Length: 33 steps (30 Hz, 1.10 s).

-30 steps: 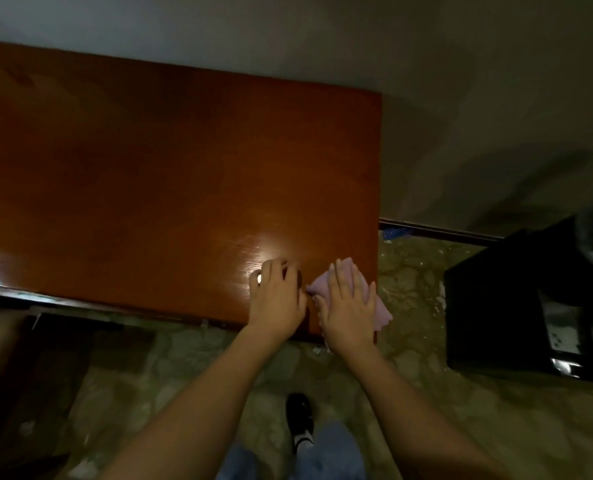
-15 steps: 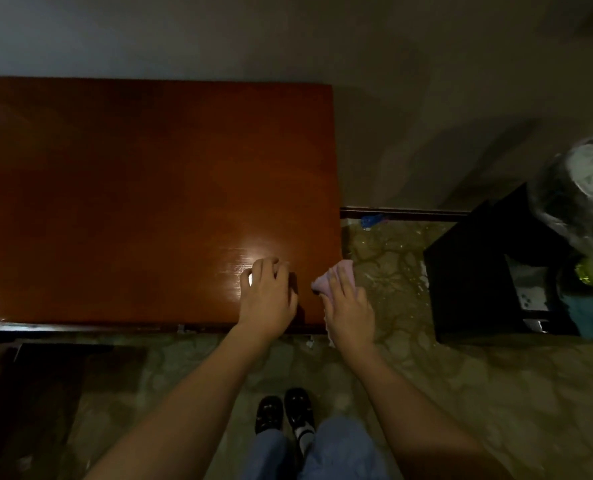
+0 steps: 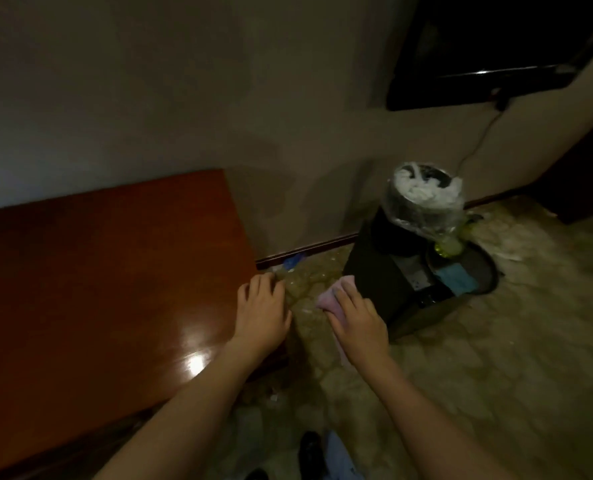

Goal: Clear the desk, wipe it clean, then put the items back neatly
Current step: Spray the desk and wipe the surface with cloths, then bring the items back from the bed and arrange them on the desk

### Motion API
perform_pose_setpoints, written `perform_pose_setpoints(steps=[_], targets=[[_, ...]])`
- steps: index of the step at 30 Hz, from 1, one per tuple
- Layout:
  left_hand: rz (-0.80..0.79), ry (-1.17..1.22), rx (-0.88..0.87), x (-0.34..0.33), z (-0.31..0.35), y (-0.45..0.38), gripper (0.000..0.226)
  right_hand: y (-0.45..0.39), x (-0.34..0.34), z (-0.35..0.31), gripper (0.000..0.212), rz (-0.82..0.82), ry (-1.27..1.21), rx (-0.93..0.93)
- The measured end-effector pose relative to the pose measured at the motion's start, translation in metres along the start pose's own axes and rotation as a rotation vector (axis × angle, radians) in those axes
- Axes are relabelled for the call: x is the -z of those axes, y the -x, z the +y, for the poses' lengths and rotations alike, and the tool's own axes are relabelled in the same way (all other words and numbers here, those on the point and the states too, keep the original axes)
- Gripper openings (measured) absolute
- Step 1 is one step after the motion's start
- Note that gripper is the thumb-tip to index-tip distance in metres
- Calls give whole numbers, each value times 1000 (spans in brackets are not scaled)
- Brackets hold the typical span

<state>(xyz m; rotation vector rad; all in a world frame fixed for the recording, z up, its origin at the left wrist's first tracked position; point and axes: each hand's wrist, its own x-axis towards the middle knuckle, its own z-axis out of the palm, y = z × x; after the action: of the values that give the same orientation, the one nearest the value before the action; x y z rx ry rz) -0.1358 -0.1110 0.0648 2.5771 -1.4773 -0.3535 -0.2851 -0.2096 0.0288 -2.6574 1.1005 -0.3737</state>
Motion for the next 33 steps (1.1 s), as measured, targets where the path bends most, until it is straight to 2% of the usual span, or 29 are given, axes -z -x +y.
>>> perform_pose_setpoints(steps=[4,7,14,19,23,26,30,33], targets=[[-59,-30,-150,3,50,-15,53,17,31,37,48,122,84,-47],[-102,-76,-247,0,92,-25,54,32,52,73,55,227,116,-105],[-140,-125,-443,-15,206,-60,54,61,96,188,44,346,187,-229],[-74,-152,-470,-33,292,-92,53,58,129,280,40,393,231,-243],[-52,-161,-453,-48,346,-112,52,53,152,333,39,368,359,-253],[-72,-155,-451,-60,375,-126,51,45,156,367,38,361,355,-251],[-102,-159,-447,-77,397,-149,49,31,149,403,52,357,299,-231],[-129,-172,-441,-89,408,-174,49,13,149,424,34,307,320,-230]])
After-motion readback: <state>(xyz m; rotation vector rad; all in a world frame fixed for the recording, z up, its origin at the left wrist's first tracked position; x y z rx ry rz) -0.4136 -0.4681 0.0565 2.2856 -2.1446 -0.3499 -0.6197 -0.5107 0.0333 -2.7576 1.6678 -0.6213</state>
